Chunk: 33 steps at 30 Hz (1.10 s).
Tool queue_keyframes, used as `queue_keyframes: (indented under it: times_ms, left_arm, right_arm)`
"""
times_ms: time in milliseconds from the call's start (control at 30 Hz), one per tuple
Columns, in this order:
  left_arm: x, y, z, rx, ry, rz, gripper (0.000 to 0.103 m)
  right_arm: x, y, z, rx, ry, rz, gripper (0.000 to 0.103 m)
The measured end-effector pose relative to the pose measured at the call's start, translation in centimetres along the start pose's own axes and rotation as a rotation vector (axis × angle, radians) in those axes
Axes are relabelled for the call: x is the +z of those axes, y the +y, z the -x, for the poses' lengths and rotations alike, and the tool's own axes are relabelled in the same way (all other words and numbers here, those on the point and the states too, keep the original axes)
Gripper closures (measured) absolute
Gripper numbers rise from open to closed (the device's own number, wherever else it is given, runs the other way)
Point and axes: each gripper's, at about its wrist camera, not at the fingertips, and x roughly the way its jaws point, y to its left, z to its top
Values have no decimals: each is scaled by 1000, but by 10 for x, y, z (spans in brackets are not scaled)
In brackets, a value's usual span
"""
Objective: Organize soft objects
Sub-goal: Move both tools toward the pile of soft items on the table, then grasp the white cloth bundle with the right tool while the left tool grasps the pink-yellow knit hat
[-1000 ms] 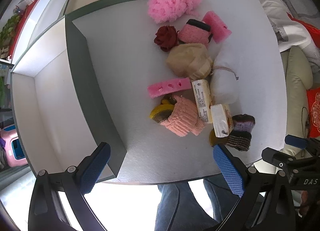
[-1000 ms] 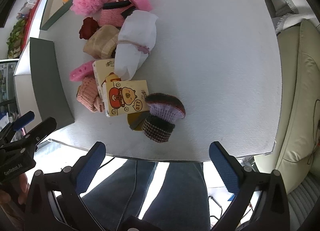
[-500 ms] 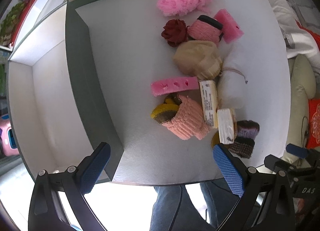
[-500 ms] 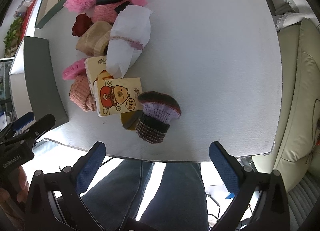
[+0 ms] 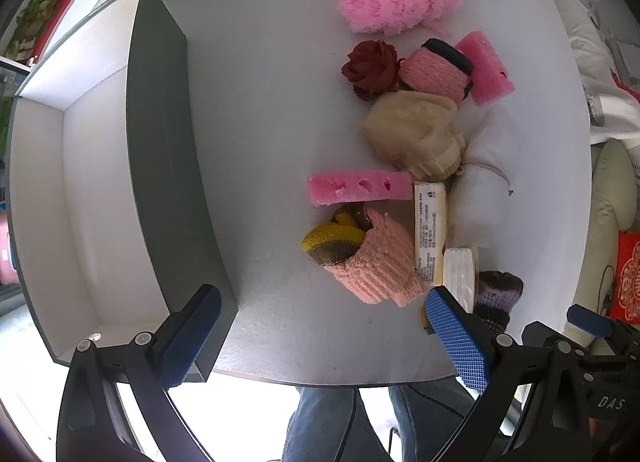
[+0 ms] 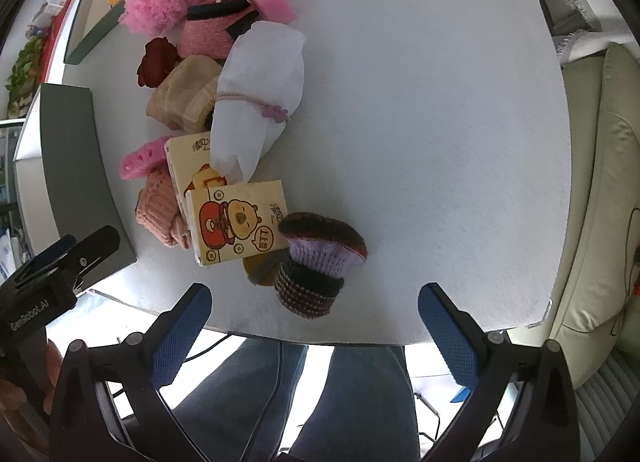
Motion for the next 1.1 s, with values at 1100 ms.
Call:
queue_keyframes:
  times_ms: [1100]
  left_arm:
    - [-18,62,-48,-10,-50,219,0]
  right_arm:
    - [76,10,10,21,-45,-54,0]
